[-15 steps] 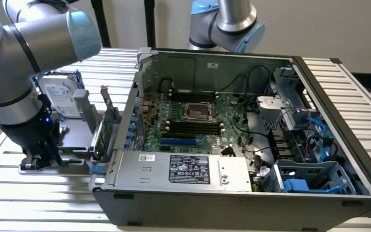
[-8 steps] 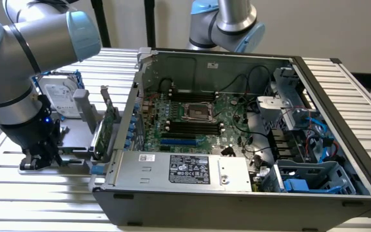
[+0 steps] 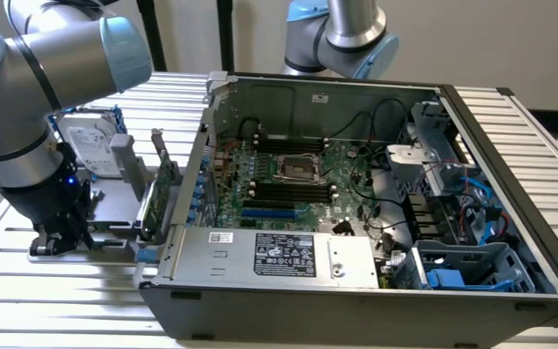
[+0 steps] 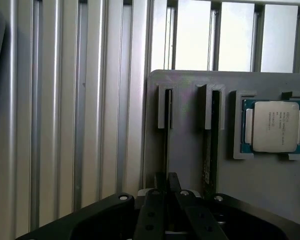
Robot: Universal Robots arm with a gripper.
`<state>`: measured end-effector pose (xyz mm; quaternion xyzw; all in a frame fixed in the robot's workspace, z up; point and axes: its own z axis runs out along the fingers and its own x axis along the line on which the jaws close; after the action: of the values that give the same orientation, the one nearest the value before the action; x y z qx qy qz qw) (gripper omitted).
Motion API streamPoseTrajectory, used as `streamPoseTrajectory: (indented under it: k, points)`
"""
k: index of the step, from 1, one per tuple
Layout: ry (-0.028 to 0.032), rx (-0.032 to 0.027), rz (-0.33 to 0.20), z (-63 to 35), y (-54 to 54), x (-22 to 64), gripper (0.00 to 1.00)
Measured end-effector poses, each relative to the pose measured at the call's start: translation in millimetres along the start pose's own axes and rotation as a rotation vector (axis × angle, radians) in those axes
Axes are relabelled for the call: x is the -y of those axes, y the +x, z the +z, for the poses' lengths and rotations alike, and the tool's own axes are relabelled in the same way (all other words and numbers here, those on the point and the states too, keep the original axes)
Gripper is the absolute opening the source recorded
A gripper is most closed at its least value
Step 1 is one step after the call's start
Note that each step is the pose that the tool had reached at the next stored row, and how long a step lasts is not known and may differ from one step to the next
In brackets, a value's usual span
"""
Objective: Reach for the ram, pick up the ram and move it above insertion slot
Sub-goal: 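Pick up the ram and move it above insertion slot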
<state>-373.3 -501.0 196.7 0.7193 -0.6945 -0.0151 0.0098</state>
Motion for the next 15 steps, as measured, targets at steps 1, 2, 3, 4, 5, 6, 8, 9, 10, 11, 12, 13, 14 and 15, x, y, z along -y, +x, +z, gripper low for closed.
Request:
streamPoseTrajectory:
  k: [1,2,3,4,5,6,8,9,10,11,12,13,14,15]
  points:
    - [-0.0002,0.0001,0.000,-0.6,0.1,-0.1,0.14]
    - [-0.0003,0.0000,0.000,-1.7,0.0,-0.1,0.14]
    - [-0.0002,0.0001,0.000,-3.2,0.0,-0.1,0.14]
    - [-0.0003,0.0001,0.000,-5.3,0.0,-0.2,0.14]
    - [-0.0002,0.0001,0.000,-7.8,0.0,-0.3,0.14]
    - [-0.0001,0.0003,0.000,-10.7,-0.1,-0.4,0.14]
    - [-0.0002,0.0002,0.000,-17.7,-0.1,-0.6,0.14]
    - [-0.0002,0.0001,0.000,-22.0,-0.2,-0.8,0.14]
    - [-0.0001,0.0002,0.000,-26.4,-0.2,-0.9,0.14]
    - [-0.0002,0.0002,0.000,-30.9,-0.2,-1.1,0.14]
    - [-0.0002,0.0001,0.000,-35.4,-0.3,-1.2,0.14]
    - [-0.0002,0.0001,0.000,-39.9,-0.3,-1.4,0.14]
    - [-0.0001,0.0002,0.000,-44.7,-0.4,-1.6,0.14]
    - [-0.0002,0.0002,0.000,-49.3,-0.4,-1.7,0.14]
